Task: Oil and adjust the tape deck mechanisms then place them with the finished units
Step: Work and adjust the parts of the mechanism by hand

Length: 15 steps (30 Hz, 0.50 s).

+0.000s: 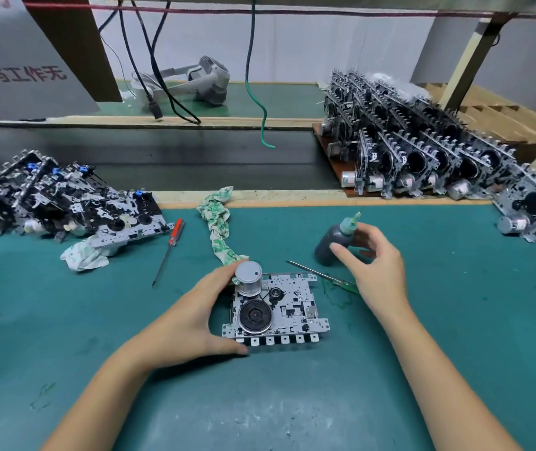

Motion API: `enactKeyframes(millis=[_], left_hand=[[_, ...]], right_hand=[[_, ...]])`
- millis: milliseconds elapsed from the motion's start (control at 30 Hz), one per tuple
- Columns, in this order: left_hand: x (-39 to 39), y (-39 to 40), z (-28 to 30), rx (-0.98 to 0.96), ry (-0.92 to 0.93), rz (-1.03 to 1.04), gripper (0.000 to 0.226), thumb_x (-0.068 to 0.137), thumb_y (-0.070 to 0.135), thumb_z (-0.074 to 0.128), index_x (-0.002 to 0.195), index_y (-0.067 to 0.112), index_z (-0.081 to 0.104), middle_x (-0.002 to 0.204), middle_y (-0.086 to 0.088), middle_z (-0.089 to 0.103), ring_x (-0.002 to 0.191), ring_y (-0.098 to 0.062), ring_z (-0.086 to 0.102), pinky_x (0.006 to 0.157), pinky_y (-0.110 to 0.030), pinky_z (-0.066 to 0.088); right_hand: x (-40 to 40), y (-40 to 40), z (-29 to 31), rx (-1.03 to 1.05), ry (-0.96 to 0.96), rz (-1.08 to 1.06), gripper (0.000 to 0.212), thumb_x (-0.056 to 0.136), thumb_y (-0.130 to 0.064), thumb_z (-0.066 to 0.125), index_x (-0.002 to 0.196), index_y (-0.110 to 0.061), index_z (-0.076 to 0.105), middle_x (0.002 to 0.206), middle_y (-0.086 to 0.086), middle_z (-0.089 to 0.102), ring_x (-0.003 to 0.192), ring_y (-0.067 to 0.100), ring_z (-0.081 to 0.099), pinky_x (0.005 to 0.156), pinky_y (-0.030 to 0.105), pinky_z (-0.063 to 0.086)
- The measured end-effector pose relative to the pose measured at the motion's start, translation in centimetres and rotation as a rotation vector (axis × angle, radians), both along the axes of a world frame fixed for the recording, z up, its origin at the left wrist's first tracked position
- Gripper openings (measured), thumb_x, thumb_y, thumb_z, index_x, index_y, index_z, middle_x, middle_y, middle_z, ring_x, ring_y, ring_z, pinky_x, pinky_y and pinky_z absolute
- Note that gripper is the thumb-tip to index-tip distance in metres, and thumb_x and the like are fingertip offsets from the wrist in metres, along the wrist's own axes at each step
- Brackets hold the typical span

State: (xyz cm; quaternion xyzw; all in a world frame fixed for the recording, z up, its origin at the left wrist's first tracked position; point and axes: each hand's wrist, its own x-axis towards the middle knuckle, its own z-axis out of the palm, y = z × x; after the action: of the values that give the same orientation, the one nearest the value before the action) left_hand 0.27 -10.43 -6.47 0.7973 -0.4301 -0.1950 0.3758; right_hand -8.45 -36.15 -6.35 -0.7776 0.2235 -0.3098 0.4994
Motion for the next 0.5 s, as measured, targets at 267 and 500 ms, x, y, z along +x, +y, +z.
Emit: enactKeyframes(millis=[267, 500], left_hand=[[-0.6, -0.5, -0.4, -0.023, -0.002, 0.003, 0.099, 0.067, 0.026, 0.086, 0.133, 0.049, 0.016, 0.143, 0.033, 0.020, 0.132, 0.018, 0.019, 0.103, -0.001, 0.016], [-0.8, -0.6, -0.2, -0.012, 0.081, -0.020, 0.113, 0.059, 0.039, 0.087, 0.140, 0.048, 0.010, 0.147, 0.031, 0.017, 0.137, 0.012, 0.016, 0.110, -0.009, 0.016]], right_hand=[[0.5, 0.4, -0.8, -0.013, 0.011, 0.031, 0.032, 0.082, -0.020, 0.071, 0.099, -0.042, 0.055, 0.091, -0.021, 0.062, 0.082, 0.002, 0.061, 0.071, 0.016, 0.047], [0.7, 0.7, -1.3, -0.087, 0.029, 0.036, 0.032, 0.084, -0.026, 0.069, 0.105, -0.043, 0.050, 0.096, -0.019, 0.060, 0.083, -0.004, 0.058, 0.070, 0.010, 0.045]])
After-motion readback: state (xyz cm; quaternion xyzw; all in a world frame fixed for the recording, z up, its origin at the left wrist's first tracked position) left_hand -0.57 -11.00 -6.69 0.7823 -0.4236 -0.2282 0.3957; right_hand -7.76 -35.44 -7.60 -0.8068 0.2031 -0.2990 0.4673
